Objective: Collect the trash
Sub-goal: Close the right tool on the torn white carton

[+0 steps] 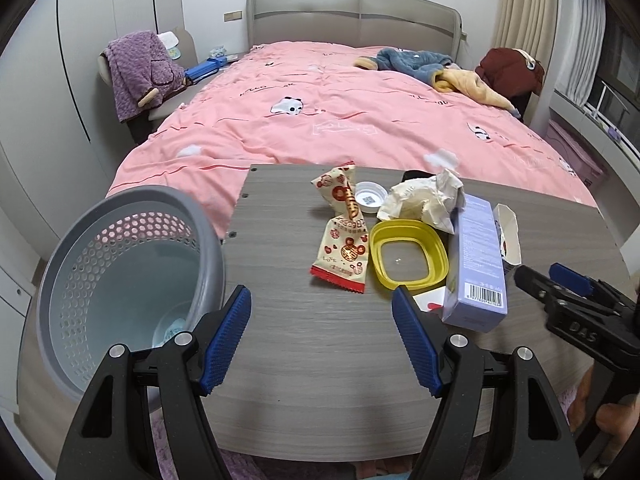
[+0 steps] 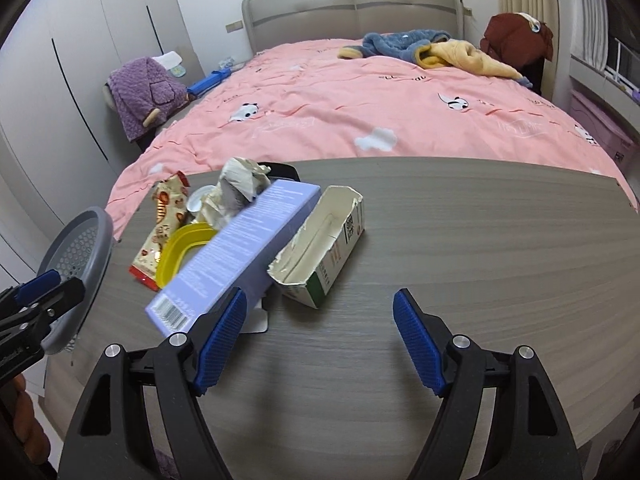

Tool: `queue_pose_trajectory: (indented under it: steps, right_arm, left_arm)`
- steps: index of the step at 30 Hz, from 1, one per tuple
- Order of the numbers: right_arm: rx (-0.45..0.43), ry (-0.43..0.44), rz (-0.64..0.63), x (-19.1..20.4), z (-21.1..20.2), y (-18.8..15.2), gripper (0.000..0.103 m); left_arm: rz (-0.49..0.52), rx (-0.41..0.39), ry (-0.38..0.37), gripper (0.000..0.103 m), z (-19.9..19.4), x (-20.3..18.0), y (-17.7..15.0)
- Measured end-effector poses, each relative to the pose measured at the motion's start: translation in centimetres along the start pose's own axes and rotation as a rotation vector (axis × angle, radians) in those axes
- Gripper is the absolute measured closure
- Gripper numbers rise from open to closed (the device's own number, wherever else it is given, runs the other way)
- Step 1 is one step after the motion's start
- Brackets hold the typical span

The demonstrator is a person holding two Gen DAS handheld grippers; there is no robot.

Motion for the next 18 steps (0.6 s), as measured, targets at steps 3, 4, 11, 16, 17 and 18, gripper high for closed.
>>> queue_pose_trajectory:
  steps: [3, 4, 11, 16, 17, 18]
  right_arm:
    - [0.012, -0.013, 0.0, 0.1, 0.9, 0.0, 0.029]
    - [0.016, -0.014, 0.002, 0.1, 1.2, 0.0, 0.029]
    - [0.021, -0.05, 0.006, 0.1, 2.2, 0.6, 0.029]
    - [0.023, -0.067, 0.016, -0.4, 2.5, 1.0, 0.029]
    - [0.023, -0.069, 0.017, -0.3, 2.6, 1.0, 0.029]
    - [0.024, -0.072, 0.019, -0.5, 2.6, 1.0, 0.029]
  left_arm:
    - [0.004, 0.007, 0.004, 0.033, 0.3, -0.2, 0.1]
    - [0.005, 0.009, 0.006, 0.033, 0.4, -0.3, 0.1]
    - [0.009, 0.023, 0.006, 0.033, 1.0, -0.3, 0.2]
    - [0.008, 0.027, 0.005, 0.033, 1.2, -0.3, 0.3]
    - [0.008, 0.028, 0.004, 0.033, 1.2, -0.2, 0.3]
    - [0.006, 0.029, 0.004, 0.033, 1.2, -0.1, 0.3]
Point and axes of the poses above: each gripper's, at about its wrist camera, not at the fingertips, and z roughly the way its jaws point, x to its left, y to its top, the point moved 8 cm from there along z, roughly the way its jaws point, and after that the axes turned 14 degrees about x, right-handed, at the moved point
